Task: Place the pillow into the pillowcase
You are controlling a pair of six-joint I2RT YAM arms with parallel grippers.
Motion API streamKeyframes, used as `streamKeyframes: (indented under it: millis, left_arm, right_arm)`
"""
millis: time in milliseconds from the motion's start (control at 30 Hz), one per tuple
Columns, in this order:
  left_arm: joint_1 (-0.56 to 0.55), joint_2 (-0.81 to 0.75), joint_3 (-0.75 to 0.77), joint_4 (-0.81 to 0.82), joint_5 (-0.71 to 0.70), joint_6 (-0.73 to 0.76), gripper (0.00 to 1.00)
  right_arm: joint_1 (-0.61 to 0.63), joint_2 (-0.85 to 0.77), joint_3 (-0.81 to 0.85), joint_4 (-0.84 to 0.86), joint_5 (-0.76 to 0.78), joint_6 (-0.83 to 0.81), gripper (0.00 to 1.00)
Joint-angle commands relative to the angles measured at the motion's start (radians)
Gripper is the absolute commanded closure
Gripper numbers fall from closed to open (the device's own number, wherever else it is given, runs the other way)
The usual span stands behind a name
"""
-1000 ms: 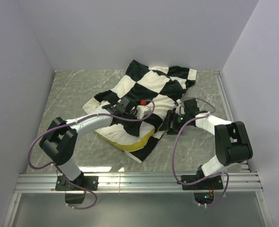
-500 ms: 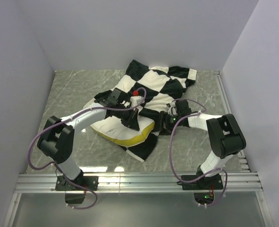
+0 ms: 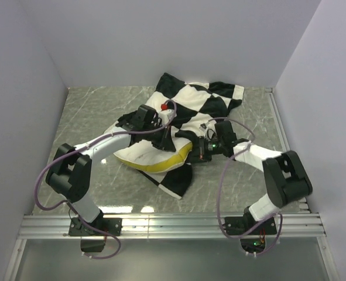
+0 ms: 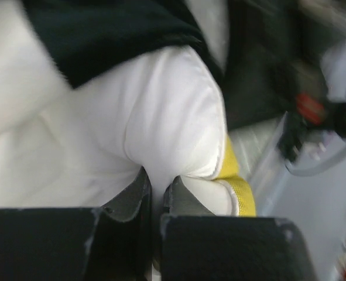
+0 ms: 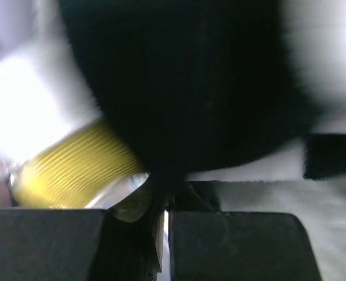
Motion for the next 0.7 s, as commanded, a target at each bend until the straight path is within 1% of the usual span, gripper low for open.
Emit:
streamKeyframes:
  millis: [0, 33, 67, 100, 133, 167, 200, 233, 267, 300, 333, 367, 433, 467, 500, 533, 567, 600, 633, 667]
  left_arm:
    - [0.020, 0.002, 0.058, 0.233, -0.308, -0.065, 1.00]
    - [0.026, 0.022, 0.073, 0.235, -0.363, -0.077, 1.00]
    - [0.028, 0.036, 0.092, 0.233, -0.476, -0.077, 1.00]
    - [0.028, 0.051, 0.127, 0.227, -0.526, -0.076, 1.00]
    - [0.032, 0.065, 0.139, 0.226, -0.580, -0.080, 1.00]
    - [0.037, 0.094, 0.149, 0.224, -0.644, -0.086, 1.00]
    - [0.040, 0.107, 0.161, 0.222, -0.648, -0.091, 1.00]
    - [0.038, 0.120, 0.164, 0.215, -0.696, -0.105, 1.00]
    - [0.040, 0.149, 0.164, 0.212, -0.712, -0.110, 1.00]
    - [0.040, 0.165, 0.155, 0.207, -0.741, -0.111, 1.00]
    - [0.040, 0.176, 0.143, 0.206, -0.743, -0.107, 1.00]
    - [0.040, 0.183, 0.124, 0.207, -0.743, -0.096, 1.00]
    - [0.038, 0.171, 0.042, 0.210, -0.701, -0.046, 1.00]
    - [0.040, 0.144, 0.008, 0.209, -0.660, -0.007, 1.00]
    - [0.038, 0.130, -0.043, 0.189, -0.602, 0.048, 1.00]
    - [0.029, 0.095, -0.066, 0.158, -0.532, 0.137, 1.00]
    - [0.029, 0.076, -0.110, 0.109, -0.484, 0.189, 1.00]
    - [0.031, 0.064, -0.124, 0.063, -0.447, 0.265, 1.00]
    - [0.031, 0.032, -0.144, 0.031, -0.439, 0.373, 1.00]
    - [0.037, 0.016, -0.166, 0.002, -0.415, 0.451, 1.00]
  right_arm:
    - [0.066, -0.185, 0.086, -0.162, -0.253, -0.105, 1.00]
    - [0.065, -0.216, 0.105, -0.202, -0.301, -0.165, 1.00]
    - [0.066, -0.245, 0.113, -0.247, -0.325, -0.196, 1.00]
    - [0.068, -0.301, 0.125, -0.325, -0.348, -0.220, 1.00]
    - [0.074, -0.331, 0.123, -0.347, -0.393, -0.233, 1.00]
    - [0.077, -0.354, 0.114, -0.353, -0.420, -0.225, 1.00]
    - [0.080, -0.394, 0.105, -0.342, -0.456, -0.210, 1.00]
    - [0.086, -0.408, 0.079, -0.326, -0.487, -0.167, 1.00]
    - [0.100, -0.417, 0.062, -0.310, -0.536, -0.149, 1.00]
    - [0.111, -0.426, 0.045, -0.312, -0.541, -0.147, 1.00]
    - [0.118, -0.426, 0.042, -0.334, -0.535, -0.192, 1.00]
    - [0.125, -0.426, 0.041, -0.347, -0.523, -0.202, 1.00]
    - [0.154, -0.422, 0.031, -0.287, -0.474, -0.156, 1.00]
    - [0.160, -0.422, 0.030, -0.254, -0.465, -0.126, 1.00]
    - [0.166, -0.413, 0.039, -0.185, -0.430, -0.093, 1.00]
    - [0.165, -0.402, 0.060, -0.198, -0.422, -0.102, 0.80]
    - [0.158, -0.365, 0.092, -0.309, -0.422, -0.148, 0.67]
    - [0.130, -0.344, 0.190, -0.412, -0.403, -0.223, 0.61]
    - [0.107, -0.316, 0.252, -0.528, -0.385, -0.409, 0.55]
    - [0.077, -0.287, 0.308, -0.624, -0.374, -0.482, 0.54]
